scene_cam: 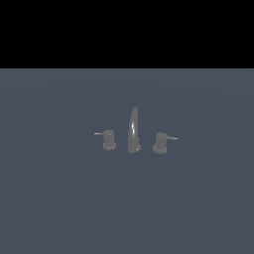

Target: Turn on the faucet by rotating a designated handle.

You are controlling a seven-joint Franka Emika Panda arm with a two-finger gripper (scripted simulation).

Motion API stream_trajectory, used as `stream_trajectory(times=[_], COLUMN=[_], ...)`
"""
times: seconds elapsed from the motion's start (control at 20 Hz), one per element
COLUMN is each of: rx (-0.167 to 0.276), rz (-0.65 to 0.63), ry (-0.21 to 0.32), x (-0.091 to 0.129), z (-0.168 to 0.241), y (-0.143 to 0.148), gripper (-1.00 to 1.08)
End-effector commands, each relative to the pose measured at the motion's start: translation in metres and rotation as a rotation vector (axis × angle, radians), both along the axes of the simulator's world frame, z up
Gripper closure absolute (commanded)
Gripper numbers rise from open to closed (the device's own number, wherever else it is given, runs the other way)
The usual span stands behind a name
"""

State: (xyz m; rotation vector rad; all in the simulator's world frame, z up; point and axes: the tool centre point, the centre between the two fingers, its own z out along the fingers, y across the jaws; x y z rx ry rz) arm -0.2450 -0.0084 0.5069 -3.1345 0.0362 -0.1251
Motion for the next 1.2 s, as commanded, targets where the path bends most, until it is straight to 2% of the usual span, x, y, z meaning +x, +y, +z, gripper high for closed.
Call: stream_trajectory(times=[0.0,0.55,0.85,1.15], rx=[0.0,0.004,0.009,0.015], rz=[0.0,-0.081,-0.195,-0.351], ry=[0.0,0.003,0.007,0.013], x=[0.0,0.016,0.039,0.072], z=[0.0,-0.021,-0.052,-0.093], y=[0.0,0.004,0.008,0.01], gripper=[1.08,1.08,1.08,1.08])
